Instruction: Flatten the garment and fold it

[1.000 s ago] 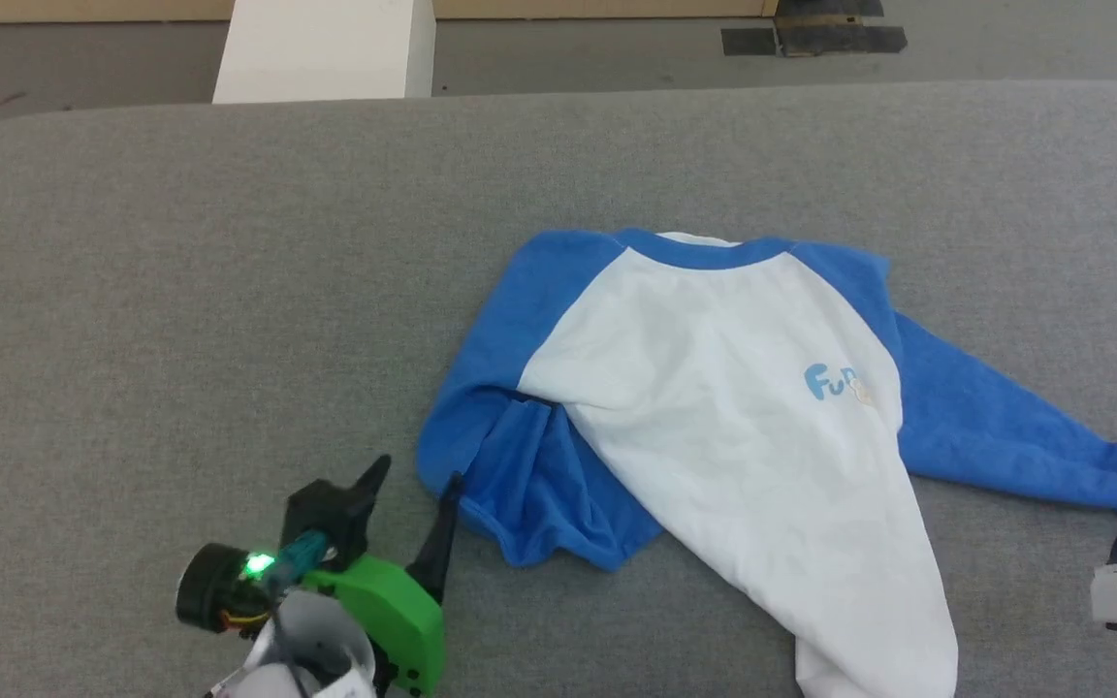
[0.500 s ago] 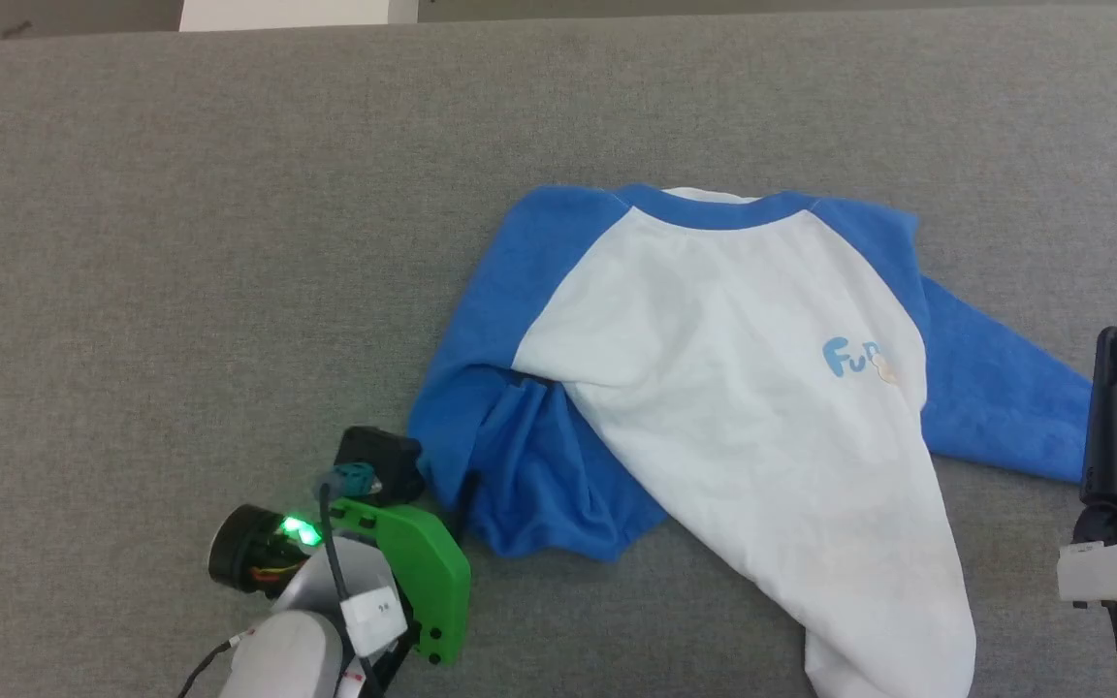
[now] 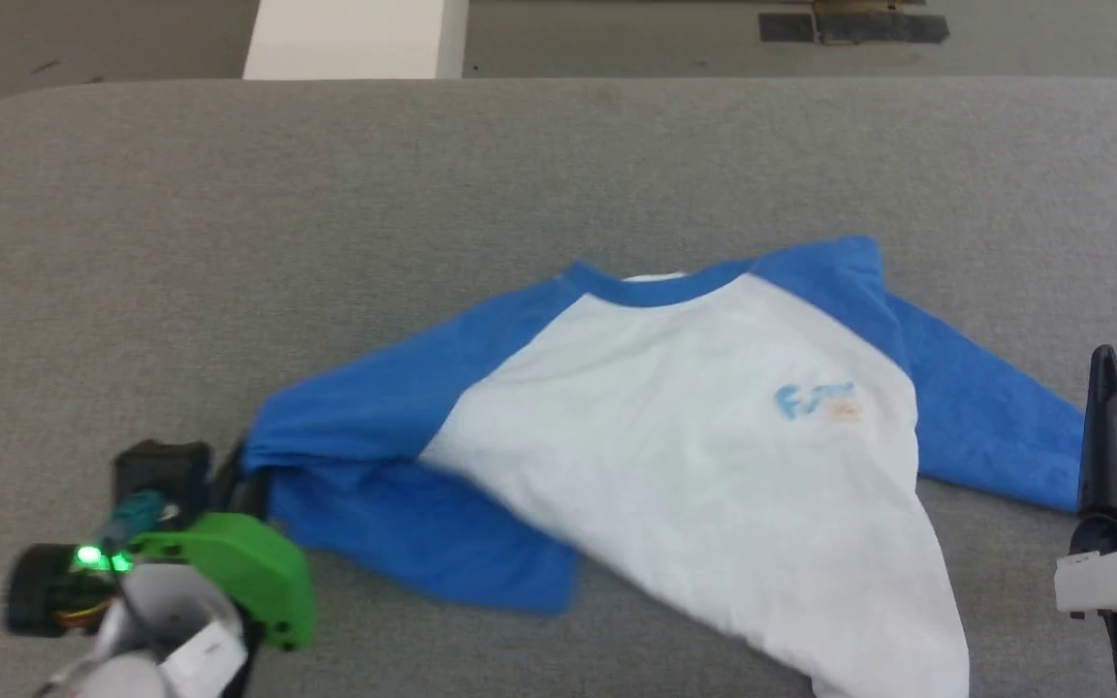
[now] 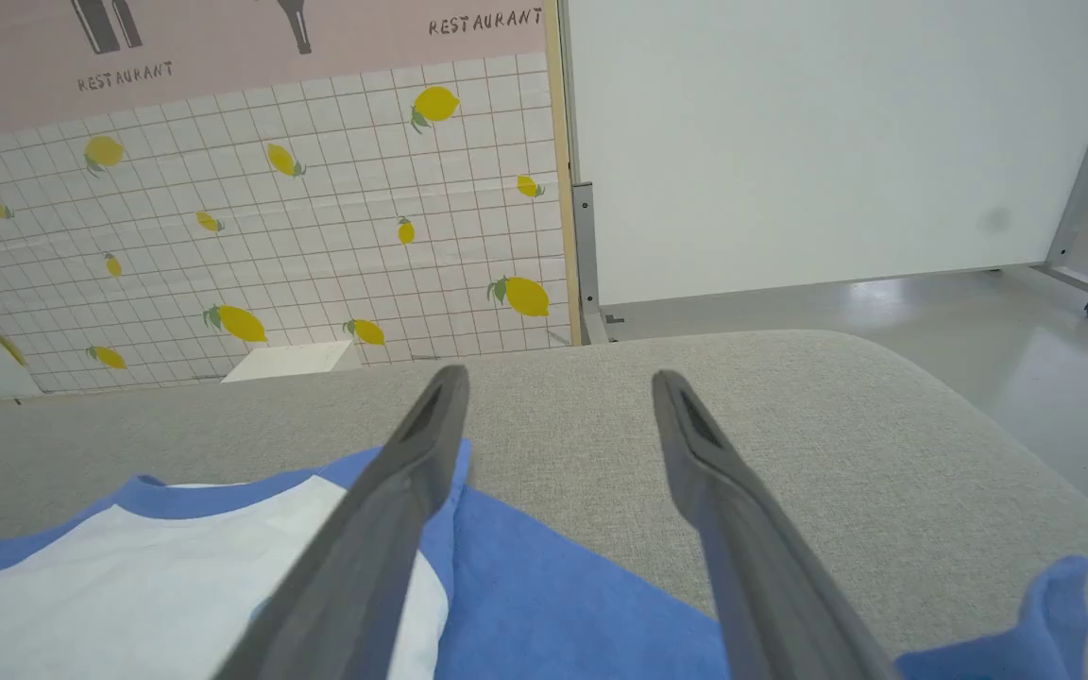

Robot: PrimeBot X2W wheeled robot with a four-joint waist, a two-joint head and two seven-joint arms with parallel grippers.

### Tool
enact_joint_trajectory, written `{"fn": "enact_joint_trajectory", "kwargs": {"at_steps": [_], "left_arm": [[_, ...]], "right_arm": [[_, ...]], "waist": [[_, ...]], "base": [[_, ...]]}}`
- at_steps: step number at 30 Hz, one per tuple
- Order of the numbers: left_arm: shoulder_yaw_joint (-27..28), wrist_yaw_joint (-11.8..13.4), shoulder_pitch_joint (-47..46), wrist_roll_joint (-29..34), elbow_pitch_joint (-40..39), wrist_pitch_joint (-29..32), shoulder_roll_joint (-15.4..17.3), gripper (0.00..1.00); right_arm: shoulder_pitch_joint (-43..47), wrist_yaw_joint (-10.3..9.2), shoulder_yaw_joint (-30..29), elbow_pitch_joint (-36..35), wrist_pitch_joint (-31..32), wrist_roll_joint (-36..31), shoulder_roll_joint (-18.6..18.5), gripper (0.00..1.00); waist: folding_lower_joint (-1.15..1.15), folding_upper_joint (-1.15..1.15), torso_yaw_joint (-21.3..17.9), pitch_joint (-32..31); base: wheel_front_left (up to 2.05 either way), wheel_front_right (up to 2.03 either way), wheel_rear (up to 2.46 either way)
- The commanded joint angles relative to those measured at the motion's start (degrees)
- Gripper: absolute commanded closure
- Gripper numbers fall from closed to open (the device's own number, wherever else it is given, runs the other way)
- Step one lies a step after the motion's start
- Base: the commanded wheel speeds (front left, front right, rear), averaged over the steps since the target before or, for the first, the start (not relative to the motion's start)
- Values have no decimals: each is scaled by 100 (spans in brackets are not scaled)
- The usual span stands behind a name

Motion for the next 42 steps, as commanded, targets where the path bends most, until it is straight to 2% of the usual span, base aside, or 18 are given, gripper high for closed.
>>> {"fn": "enact_joint_trajectory", "kwargs": {"at_steps": [1,4,9,10,13,14,15,19,21,23,26,30,34,38,42], "left_arm": [[88,49,120,153,-168,-10,175,100],[178,125,336,670,-458,-8,615,100],[-6,124,789,805,-365,294,652,100],[-77,91,900,756,-302,399,615,96],[-240,42,1111,631,-111,524,487,60],[-263,45,1138,572,-63,506,426,25],[-278,54,1154,475,13,446,331,0],[-195,-18,1128,-193,53,213,-80,0],[-93,-153,1119,-661,-144,192,-220,0],[27,-285,1090,-1048,-442,235,-253,0],[250,-359,930,-1288,-900,264,-145,0],[560,-268,544,-1168,-1198,156,61,0],[513,-195,275,-457,-922,-73,375,0],[190,-345,94,-262,-263,67,479,0],[-39,-528,31,-399,463,621,544,0]], "right_arm": [[63,-8,5,-7,-1,28,3,0],[83,-8,-4,-22,2,24,3,0],[116,-8,45,-4,26,18,3,0],[124,-8,57,4,31,24,3,0],[147,-8,80,27,59,24,3,0],[151,-8,89,34,70,19,3,0],[154,-8,99,41,83,14,3,0],[173,-8,92,66,116,3,3,0],[191,-8,81,66,137,-8,3,0],[202,-8,76,55,156,-15,3,0],[183,-8,105,17,174,-7,3,0],[107,-8,166,-8,166,16,3,0],[51,-8,164,-7,154,19,3,0],[-6,-8,151,-5,157,-11,3,0],[-57,-8,149,-11,177,-46,3,0]], "waist": [[0,0,110,-100],[0,0,142,-101],[0,0,148,-83],[0,0,148,-82],[0,0,159,-87],[0,0,160,-92],[0,0,159,-101],[0,0,175,-178],[0,0,186,-213],[0,0,195,-219],[0,0,189,-151],[0,0,143,17],[0,0,104,198],[0,0,95,314],[0,0,94,356]], "base": [[0,0,0],[0,0,0],[0,0,0],[0,0,0],[0,0,0],[0,0,0],[0,0,0],[0,0,0],[0,0,0],[0,0,0],[0,0,0],[0,0,0],[0,0,0],[0,0,0],[0,0,0]]}}
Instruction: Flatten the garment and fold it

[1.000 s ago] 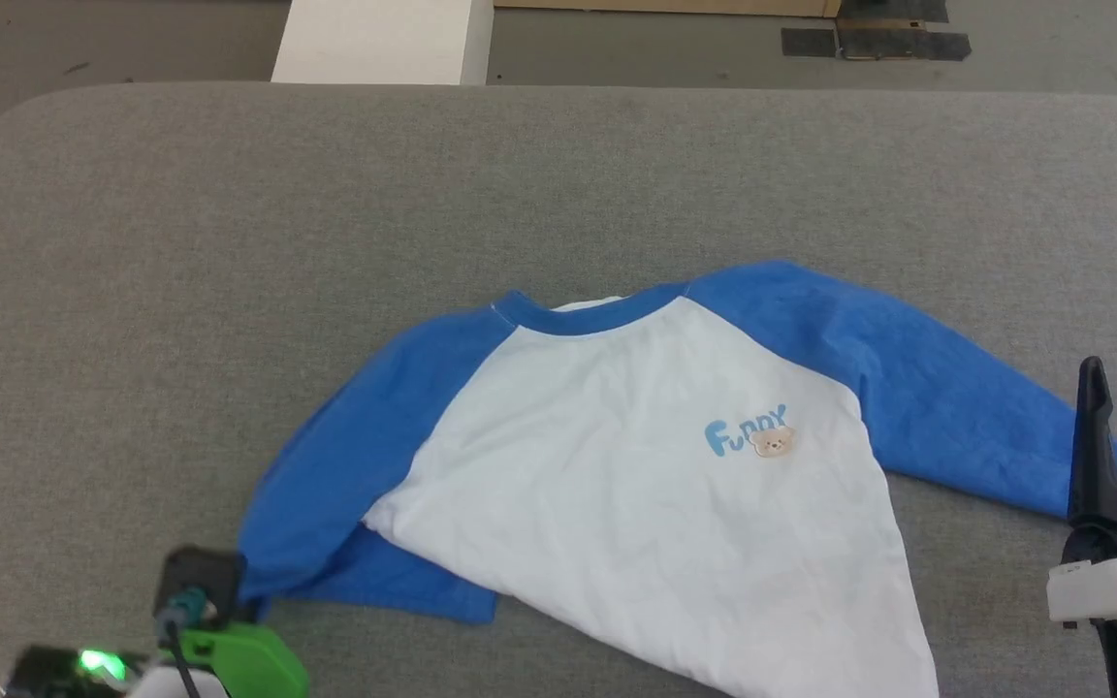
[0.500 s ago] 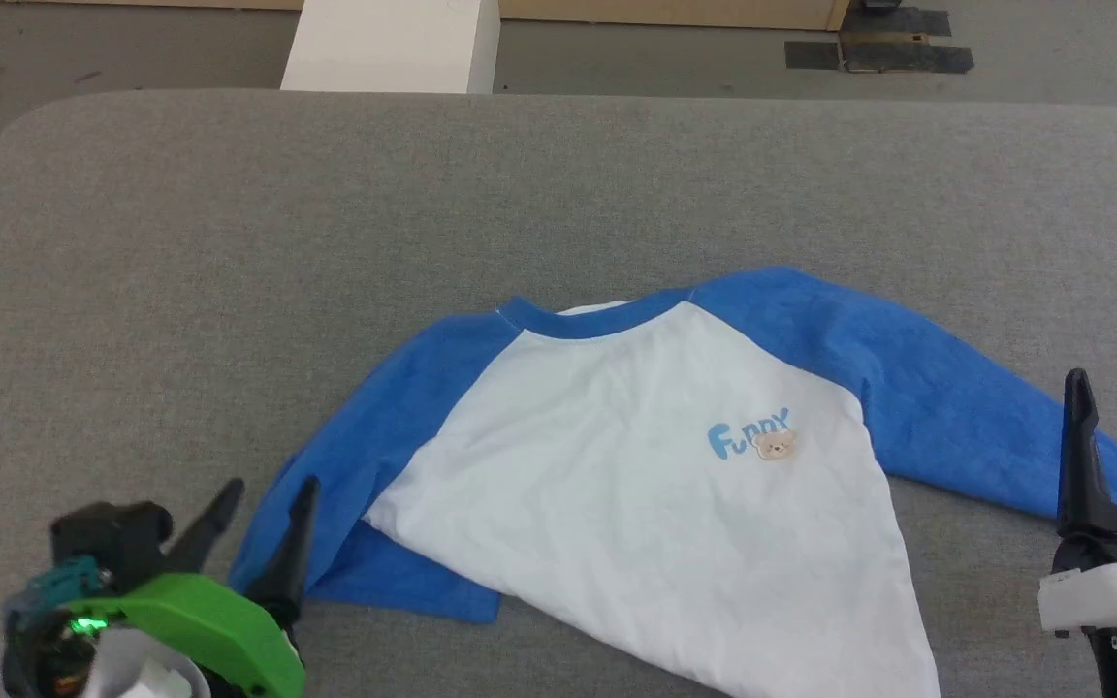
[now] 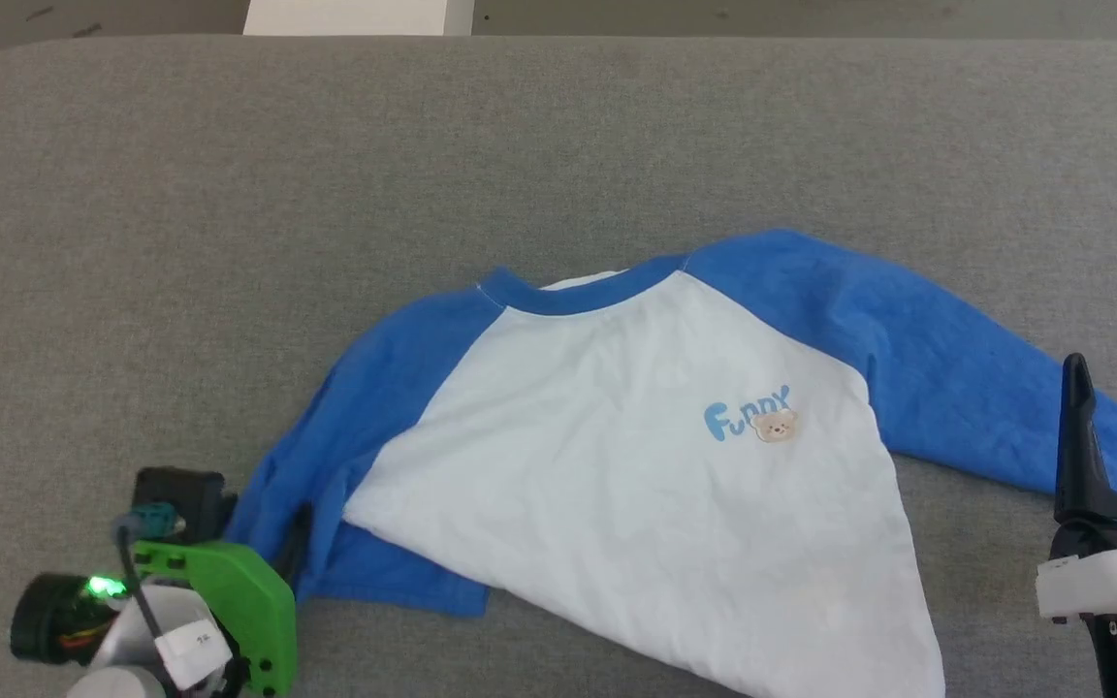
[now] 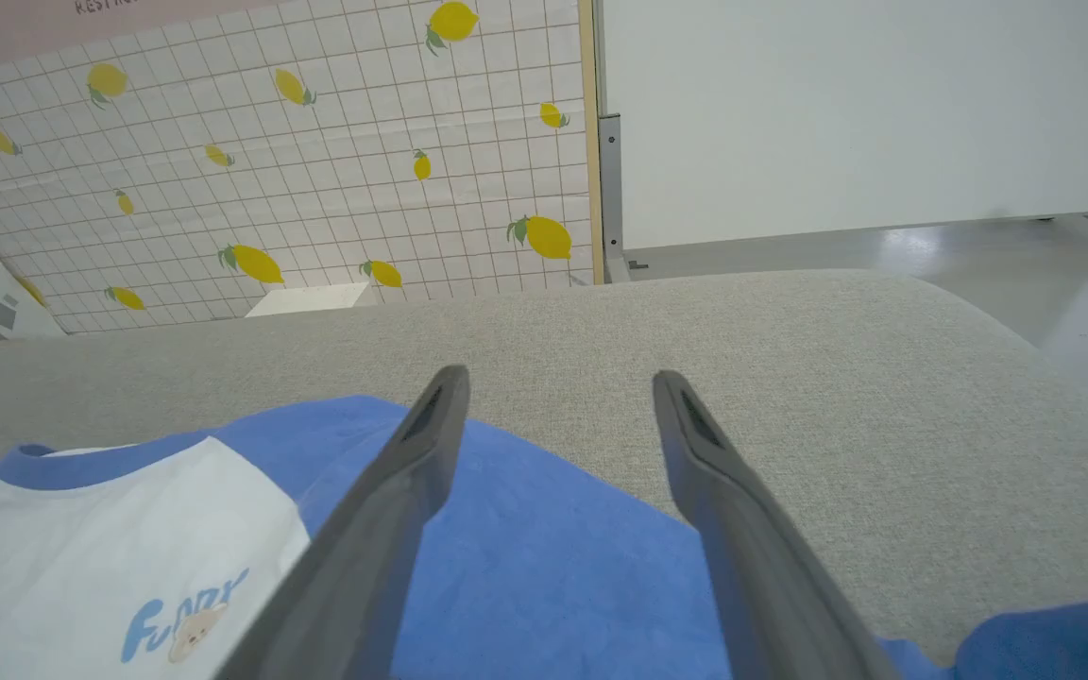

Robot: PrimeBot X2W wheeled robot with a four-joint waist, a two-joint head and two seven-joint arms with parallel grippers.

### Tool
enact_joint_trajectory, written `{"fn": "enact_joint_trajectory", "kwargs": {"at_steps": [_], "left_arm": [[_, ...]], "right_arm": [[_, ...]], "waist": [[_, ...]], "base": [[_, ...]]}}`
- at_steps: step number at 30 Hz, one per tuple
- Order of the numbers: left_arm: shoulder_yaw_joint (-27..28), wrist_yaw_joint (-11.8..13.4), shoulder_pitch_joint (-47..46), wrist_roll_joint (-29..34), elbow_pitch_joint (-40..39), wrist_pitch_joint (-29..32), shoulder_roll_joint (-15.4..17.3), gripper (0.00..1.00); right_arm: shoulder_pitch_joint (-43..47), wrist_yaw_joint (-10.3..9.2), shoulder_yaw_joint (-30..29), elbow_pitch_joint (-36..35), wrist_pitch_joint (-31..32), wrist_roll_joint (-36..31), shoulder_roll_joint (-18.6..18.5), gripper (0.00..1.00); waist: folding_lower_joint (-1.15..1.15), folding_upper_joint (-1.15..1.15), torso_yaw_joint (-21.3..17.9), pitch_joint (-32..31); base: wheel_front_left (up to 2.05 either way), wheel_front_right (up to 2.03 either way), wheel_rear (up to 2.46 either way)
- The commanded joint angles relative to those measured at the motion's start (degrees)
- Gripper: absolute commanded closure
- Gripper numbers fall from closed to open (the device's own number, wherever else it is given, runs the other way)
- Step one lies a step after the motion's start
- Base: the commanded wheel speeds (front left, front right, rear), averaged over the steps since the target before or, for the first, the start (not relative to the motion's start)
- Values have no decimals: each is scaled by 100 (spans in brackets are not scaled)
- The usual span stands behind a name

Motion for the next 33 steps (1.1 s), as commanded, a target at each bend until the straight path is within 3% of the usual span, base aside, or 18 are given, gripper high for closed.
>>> {"fn": "enact_joint_trajectory", "kwargs": {"at_steps": [1,5,7,8,9,11,15,21,23,24,25,33], "left_arm": [[-23,-37,-72,-90,152,192,28,0],[-160,-107,74,-391,597,1023,23,0],[-166,-145,64,-539,654,1014,-50,0],[-153,-155,44,-574,671,882,-91,9],[-144,-156,29,-559,681,754,-104,51],[-66,-101,-29,-514,663,393,-145,100],[218,141,-160,-410,424,-253,-177,100],[762,749,-235,-80,26,-948,-113,100],[861,922,-209,36,27,-1111,-116,62],[879,986,-175,59,83,-1147,-146,22],[877,1016,-146,41,137,-1144,-188,0],[1078,1061,-109,-770,-28,-1647,-938,0]], "right_arm": [[-109,-8,-3,-25,22,-31,2,0],[-142,-8,40,-8,40,-27,2,0],[-145,-8,62,14,35,-10,2,0],[-143,-8,68,30,29,-1,2,0],[-140,-8,69,43,24,2,2,0],[-130,-8,62,68,21,6,2,0],[-137,-8,30,83,38,-5,2,0],[-139,-8,38,91,40,-4,2,0],[-128,-8,54,111,25,11,2,0],[-123,-8,64,129,20,23,2,0],[-119,-8,73,145,15,30,2,0],[-107,-8,136,242,14,30,2,0]], "waist": [[0,0,0,9],[0,0,6,22],[0,0,13,25],[0,0,20,20],[0,0,26,11],[0,0,46,-16],[0,0,81,-74],[0,0,99,-102],[0,0,95,-100],[0,0,89,-99],[0,0,84,-98],[0,0,34,-130]], "base": [[0,0,0],[0,0,0],[0,0,0],[0,0,0],[0,0,0],[0,0,0],[0,0,0],[0,0,0],[0,0,0],[0,0,0],[0,0,0],[0,0,0]]}}
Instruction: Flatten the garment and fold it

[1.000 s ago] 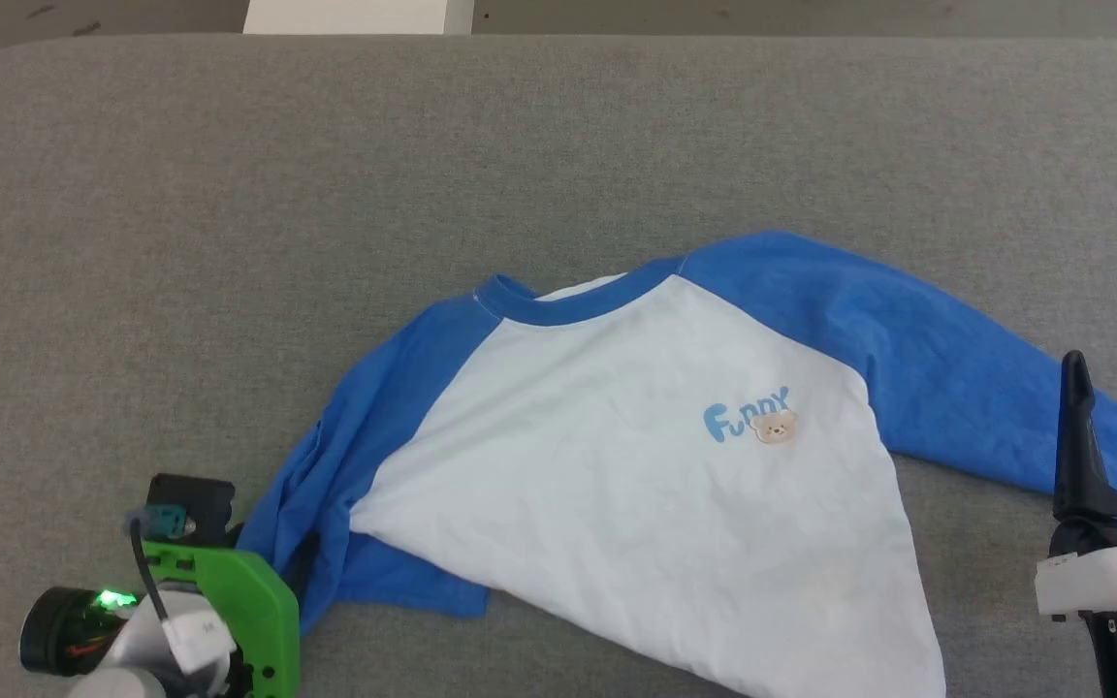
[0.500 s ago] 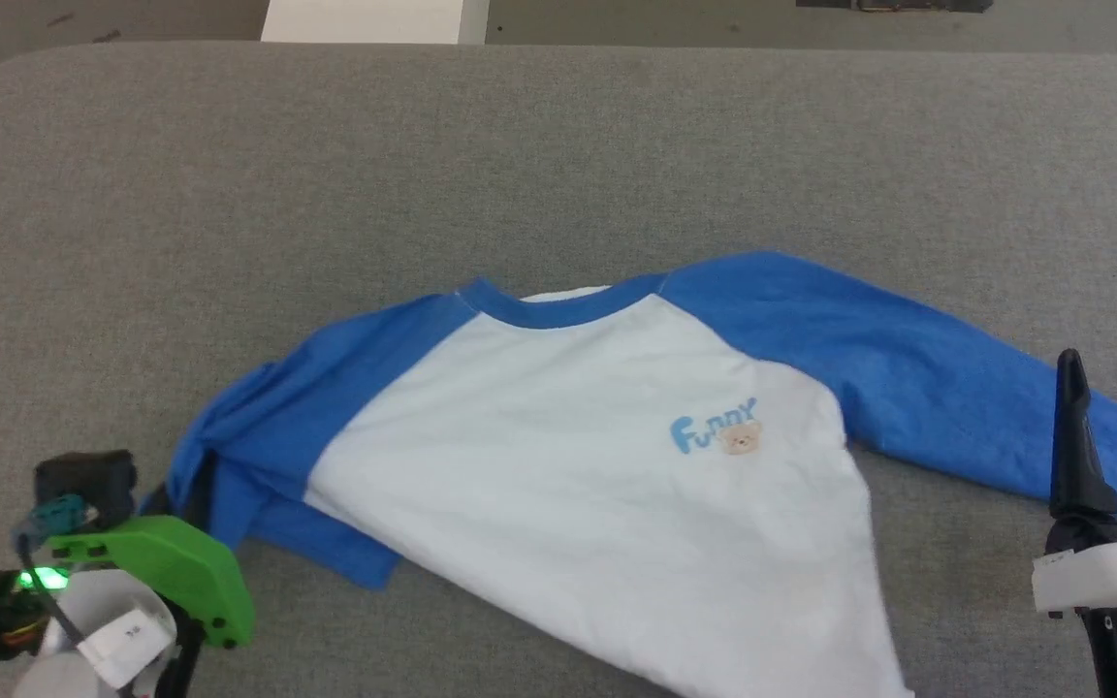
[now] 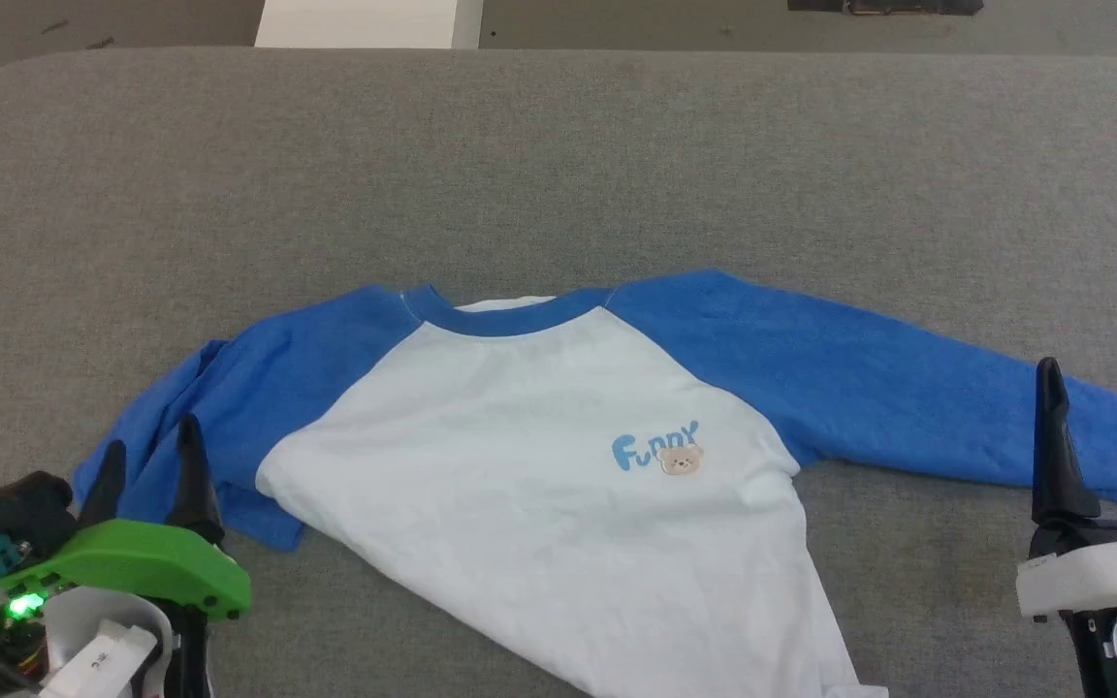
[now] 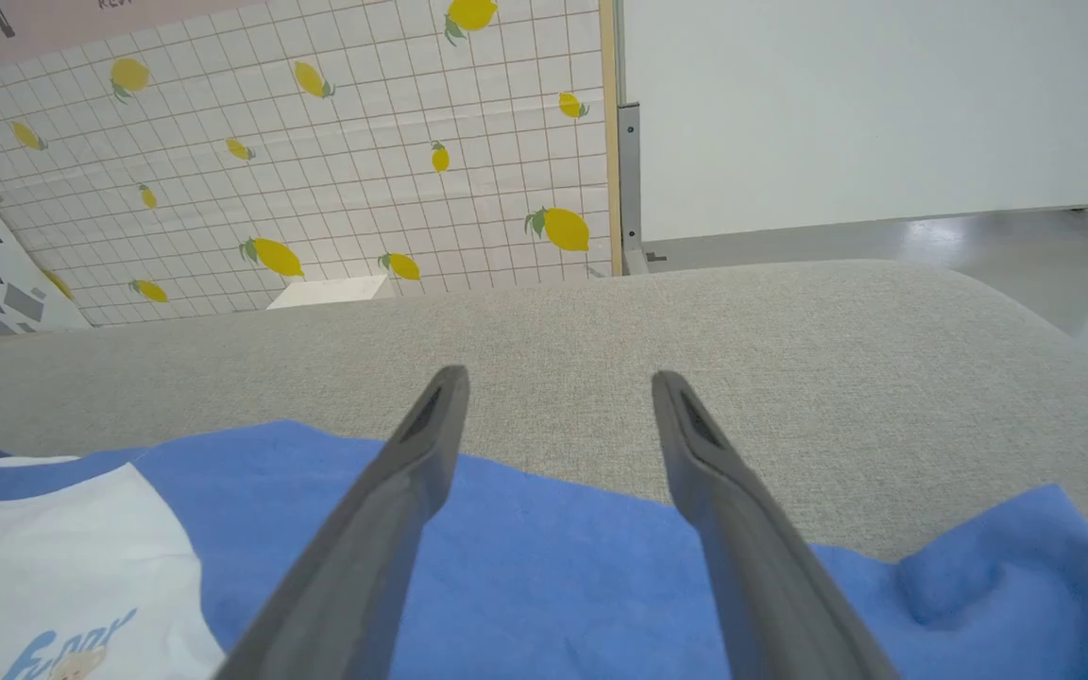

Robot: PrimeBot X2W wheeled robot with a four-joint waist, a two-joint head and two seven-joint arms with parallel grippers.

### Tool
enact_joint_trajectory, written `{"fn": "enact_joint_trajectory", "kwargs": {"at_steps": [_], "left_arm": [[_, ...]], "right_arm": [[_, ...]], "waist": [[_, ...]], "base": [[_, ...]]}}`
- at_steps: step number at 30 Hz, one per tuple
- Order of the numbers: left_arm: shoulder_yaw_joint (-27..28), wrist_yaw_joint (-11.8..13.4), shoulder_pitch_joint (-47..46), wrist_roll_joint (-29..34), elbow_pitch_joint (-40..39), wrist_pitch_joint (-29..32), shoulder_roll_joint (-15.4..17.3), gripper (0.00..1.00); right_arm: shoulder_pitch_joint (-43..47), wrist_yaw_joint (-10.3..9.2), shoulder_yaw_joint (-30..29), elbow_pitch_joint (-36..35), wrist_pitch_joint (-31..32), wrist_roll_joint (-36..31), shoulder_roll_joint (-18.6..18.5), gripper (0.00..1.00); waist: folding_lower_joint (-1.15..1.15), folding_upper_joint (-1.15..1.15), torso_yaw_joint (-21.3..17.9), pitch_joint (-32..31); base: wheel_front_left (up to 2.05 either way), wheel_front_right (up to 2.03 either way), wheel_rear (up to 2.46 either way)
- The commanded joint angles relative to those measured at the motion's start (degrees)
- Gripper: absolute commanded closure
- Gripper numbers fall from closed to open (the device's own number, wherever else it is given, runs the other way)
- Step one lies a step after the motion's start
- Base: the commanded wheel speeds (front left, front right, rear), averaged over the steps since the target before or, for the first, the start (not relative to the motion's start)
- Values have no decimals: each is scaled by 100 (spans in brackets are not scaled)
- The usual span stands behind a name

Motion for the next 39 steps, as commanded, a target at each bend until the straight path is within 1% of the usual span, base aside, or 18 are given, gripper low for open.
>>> {"fn": "enact_joint_trajectory", "kwargs": {"at_steps": [1,4,6,8,11,13,15,19,22,28,31,33,35,36,37,38,39], "left_arm": [[51,16,-19,-14,-199,-204,-31,0],[76,-7,-4,156,-618,-796,-55,0],[17,-16,41,402,-766,-1102,6,0],[-32,13,55,529,-849,-1346,-27,0],[-149,23,99,662,-819,-1530,-67,0],[-268,9,122,714,-747,-1543,-99,0],[-369,-4,117,733,-698,-1569,-143,0],[-551,-49,51,732,-615,-1586,-208,0],[-648,-101,-51,732,-550,-1590,-210,0],[-744,-158,-223,721,-434,-1592,-192,0],[-777,-171,-271,698,-392,-1588,-199,0],[-792,-176,-288,683,-373,-1587,-201,0],[-797,-180,-312,666,-348,-1587,-198,0],[-799,-179,-325,659,-333,-1587,-197,0],[-799,-174,-336,651,-319,-1587,-198,0],[-797,-168,-341,645,-308,-1589,-200,0],[-792,-157,-341,636,-295,-1593,-203,0]], "right_arm": [[-27,-8,2,19,-8,-3,2,0],[-44,-8,72,-4,78,-108,2,0],[-116,-8,160,-58,186,-242,2,0],[-235,-8,265,-146,349,-407,2,0],[-495,-8,432,-259,732,-612,2,0],[-709,-8,513,-270,1106,-774,0,0],[-920,-8,568,-198,1587,-822,-86,0],[-1242,-8,602,47,2683,-702,-495,0],[-1392,-8,670,232,3567,-410,-905,0],[-1518,-8,855,502,4818,-8,-1717,0],[-1490,-8,980,683,5352,237,-1876,0],[-1487,-8,1021,785,5655,450,-1852,0],[-1517,-8,1030,843,5780,577,-1799,0],[-1544,-8,1029,871,5766,586,-1782,13],[-1572,-8,1023,895,5700,564,-1770,51],[-1596,-8,994,927,5619,528,-1744,82],[-1621,-8,967,972,5500,476,-1706,100]], "waist": [[0,0,0,-18],[0,0,14,-45],[0,0,16,-50],[0,0,16,-43],[0,0,-6,18],[0,0,-21,78],[0,0,-27,157],[0,0,41,353],[0,0,131,518],[0,0,320,755],[0,0,397,818],[0,0,421,844],[0,0,436,861],[0,0,440,864],[0,0,436,860],[0,0,427,847],[0,0,407,814]], "base": [[0,0,0],[0,0,0],[0,0,0],[0,0,0],[0,0,0],[0,0,0],[0,0,0],[0,0,0],[0,0,0],[0,0,0],[0,0,0],[0,0,0],[0,0,0],[0,0,0],[0,0,0],[0,0,0],[0,0,0]]}}
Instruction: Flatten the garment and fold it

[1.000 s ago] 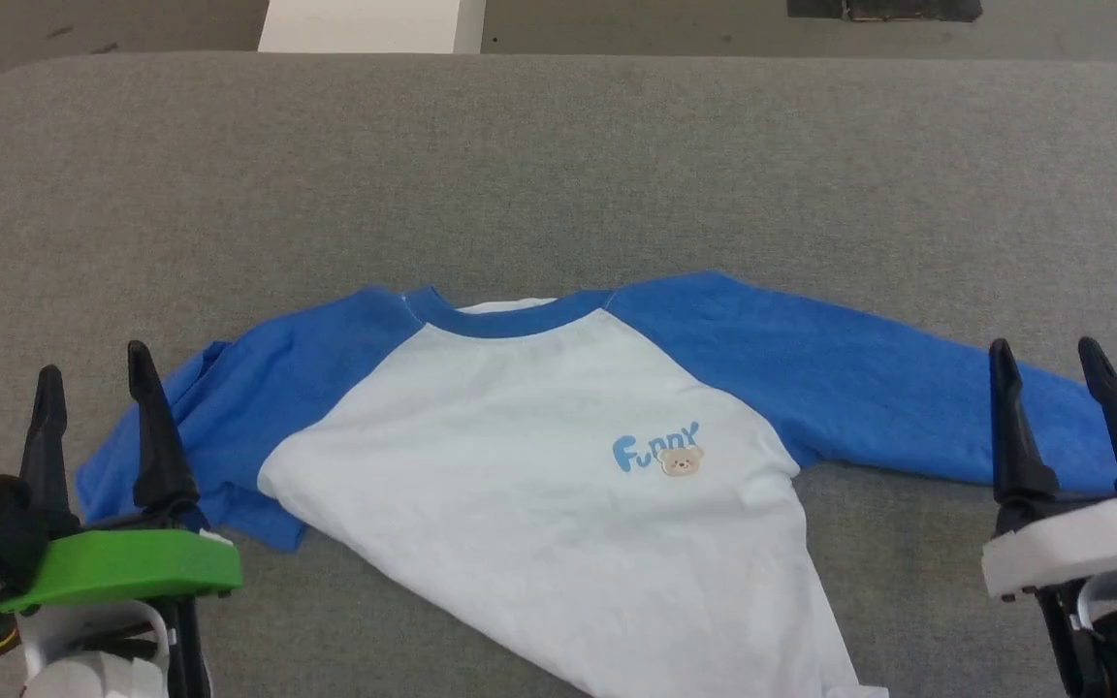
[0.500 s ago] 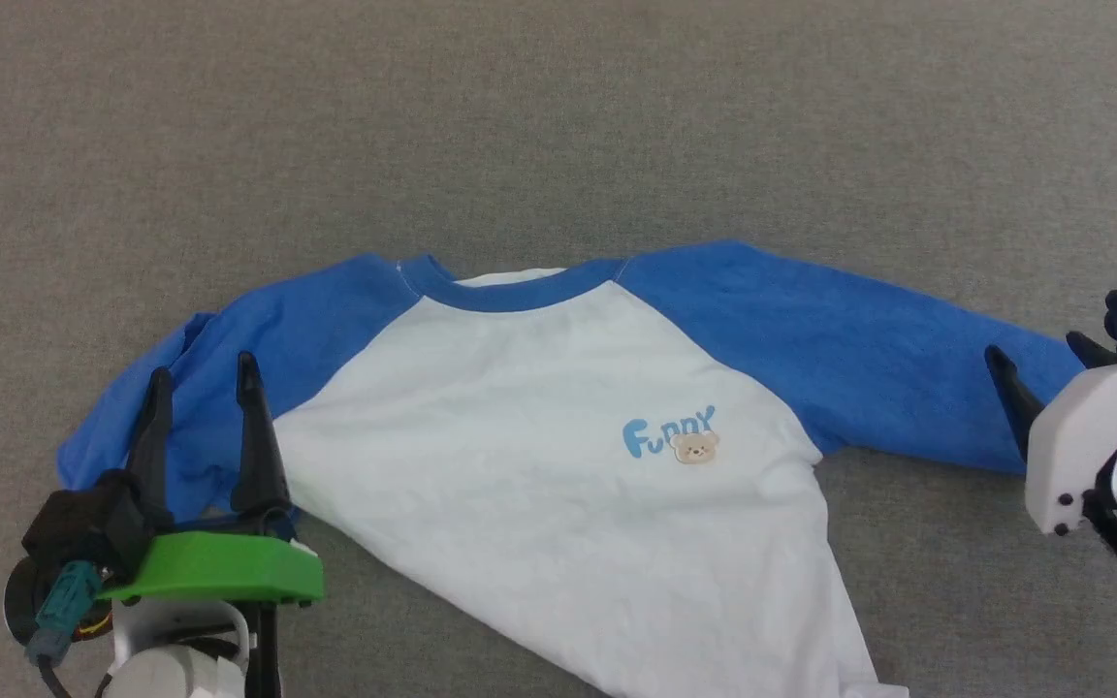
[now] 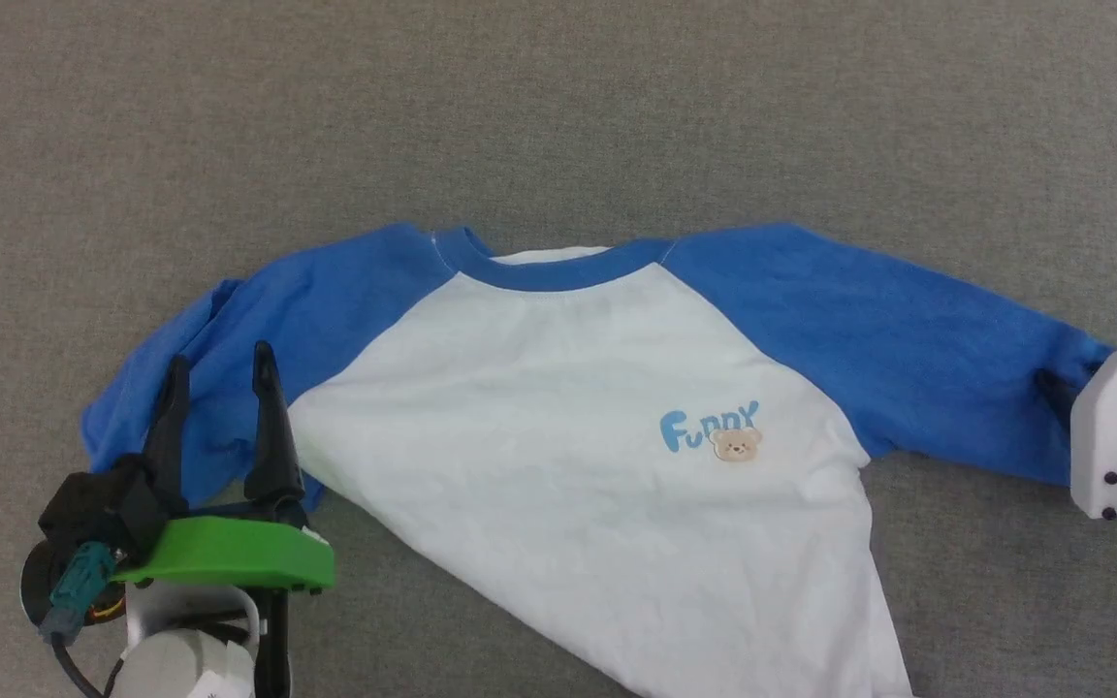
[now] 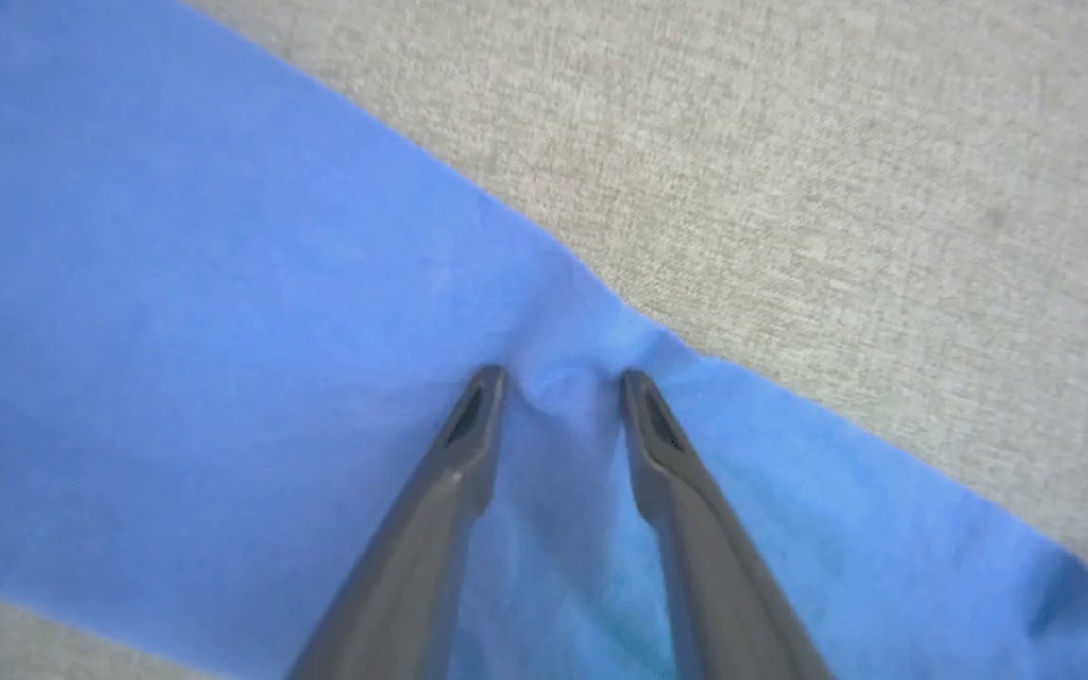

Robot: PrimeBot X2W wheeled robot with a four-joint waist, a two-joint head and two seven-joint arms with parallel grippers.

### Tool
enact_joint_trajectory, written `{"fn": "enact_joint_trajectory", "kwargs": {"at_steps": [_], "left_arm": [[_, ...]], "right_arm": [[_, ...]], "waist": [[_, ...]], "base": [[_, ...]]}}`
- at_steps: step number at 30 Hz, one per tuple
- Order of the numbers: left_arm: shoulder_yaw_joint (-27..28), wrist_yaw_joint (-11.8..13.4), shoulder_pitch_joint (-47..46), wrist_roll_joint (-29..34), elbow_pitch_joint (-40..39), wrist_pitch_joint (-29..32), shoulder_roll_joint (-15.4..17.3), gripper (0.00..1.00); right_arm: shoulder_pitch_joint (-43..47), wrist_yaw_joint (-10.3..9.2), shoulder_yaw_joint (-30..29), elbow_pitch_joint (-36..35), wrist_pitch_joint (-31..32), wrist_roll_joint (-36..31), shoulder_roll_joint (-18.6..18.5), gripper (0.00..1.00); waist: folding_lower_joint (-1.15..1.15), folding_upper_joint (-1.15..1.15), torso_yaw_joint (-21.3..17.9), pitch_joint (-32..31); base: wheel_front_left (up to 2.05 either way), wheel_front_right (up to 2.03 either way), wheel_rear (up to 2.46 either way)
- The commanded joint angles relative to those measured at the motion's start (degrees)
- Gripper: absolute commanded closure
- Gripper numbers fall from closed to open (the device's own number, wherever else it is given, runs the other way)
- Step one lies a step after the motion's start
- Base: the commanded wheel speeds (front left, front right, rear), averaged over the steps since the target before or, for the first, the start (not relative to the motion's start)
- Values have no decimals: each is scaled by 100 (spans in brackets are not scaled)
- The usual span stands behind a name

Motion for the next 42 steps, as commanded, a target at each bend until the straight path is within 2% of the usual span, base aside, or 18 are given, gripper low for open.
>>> {"fn": "enact_joint_trajectory", "kwargs": {"at_steps": [1,6,9,13,18,21,26,27,28,32,37,39,42], "left_arm": [[12,19,-99,-24,36,-31,1,0],[32,61,-27,-42,39,-41,6,0],[38,94,42,-48,18,-42,4,0],[53,147,182,-57,-36,3,9,0],[27,161,329,-91,-99,83,14,0],[14,161,385,-125,-138,160,27,0],[-29,149,377,-125,-178,311,91,0],[-29,164,358,-125,-196,342,103,0],[-30,172,351,-123,-201,356,110,0],[-56,187,358,-126,-195,401,119,0],[-80,204,422,-148,-199,422,115,0],[-98,203,435,-159,-207,419,108,0],[-131,186,417,-180,-210,405,98,0]], "right_arm": [[24,-6,92,310,-233,-92,225,100],[-136,-6,-183,226,-1023,-232,325,100],[-127,-6,-584,-38,-1583,-460,333,100],[230,-6,-1300,-611,-1906,-740,554,100],[1249,-6,-1758,-1048,-1713,-841,926,100],[1951,-6,-1721,-1016,-1437,-840,1087,100],[2506,-6,-1544,-708,-1069,-911,1196,100],[2448,-6,-1542,-679,-1184,-963,1212,97],[2386,-6,-1512,-675,-1290,-1018,1193,0],[2053,-6,-1439,-826,-1673,-1073,1212,0],[1566,-6,-1163,-1707,-1549,-372,1422,0],[1421,-6,-1043,-2002,-1394,-298,1279,0],[1266,-6,-868,-2032,-1136,-278,1019,0]], "waist": [[0,0,-75,-100],[0,0,-243,-379],[0,0,-331,-596],[0,0,-429,-766],[0,0,-487,-822],[0,0,-518,-808],[0,0,-554,-772],[0,0,-576,-768],[0,0,-591,-774],[0,0,-628,-846],[0,0,-640,-972],[0,0,-617,-982],[0,0,-554,-930]], "base": [[0,0,0],[0,0,0],[0,0,0],[0,0,0],[0,0,0],[0,0,0],[0,0,0],[0,0,0],[0,0,0],[0,0,0],[0,0,0],[0,0,0],[0,0,0]]}}
